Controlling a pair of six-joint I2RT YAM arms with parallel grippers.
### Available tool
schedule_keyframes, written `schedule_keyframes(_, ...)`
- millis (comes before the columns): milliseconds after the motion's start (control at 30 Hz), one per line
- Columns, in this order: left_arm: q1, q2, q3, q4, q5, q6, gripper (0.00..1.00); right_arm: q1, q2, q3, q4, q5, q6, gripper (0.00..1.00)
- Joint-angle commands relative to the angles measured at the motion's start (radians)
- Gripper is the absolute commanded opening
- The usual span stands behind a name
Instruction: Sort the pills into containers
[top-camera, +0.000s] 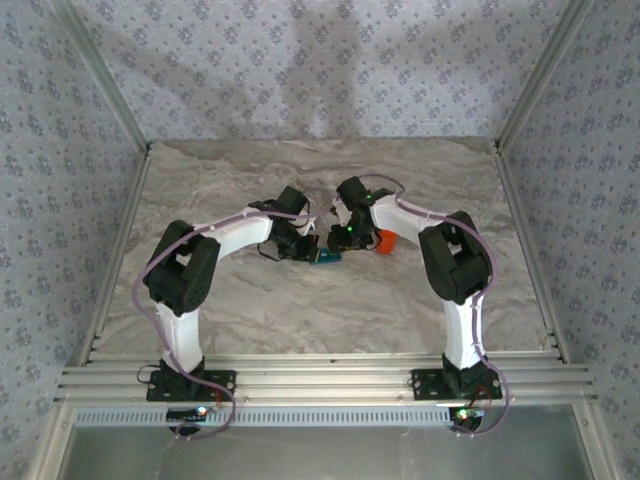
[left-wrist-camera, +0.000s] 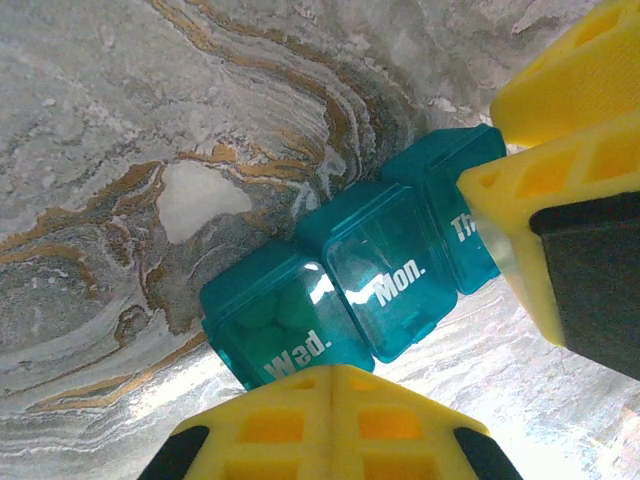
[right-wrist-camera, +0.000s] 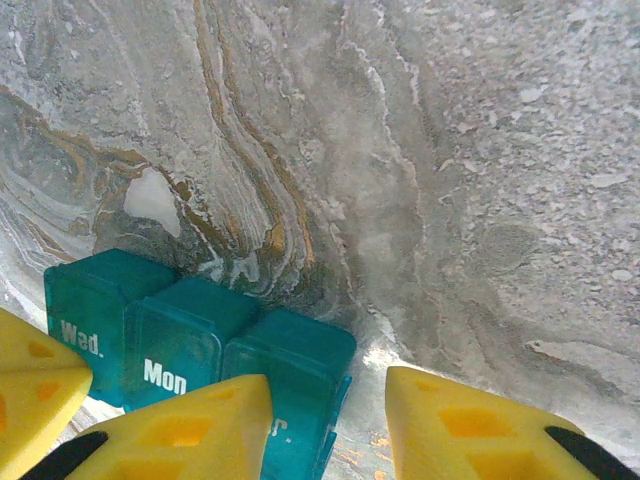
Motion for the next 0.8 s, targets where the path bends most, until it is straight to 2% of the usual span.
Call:
schedule_keyframes(0, -0.006, 0.031, -0.035, -0.006, -0.043, 0.021, 0.0, 0.006, 0.075, -0.056, -0.074, 0.063, 0.005, 0.38)
schedule_keyframes(767, -0.029, 0.082, -0.023, -0.146, -0.248, 0.129, 0.0, 0.005, 0.081, -0.049, -0.077, 0.046, 0.019, 0.38)
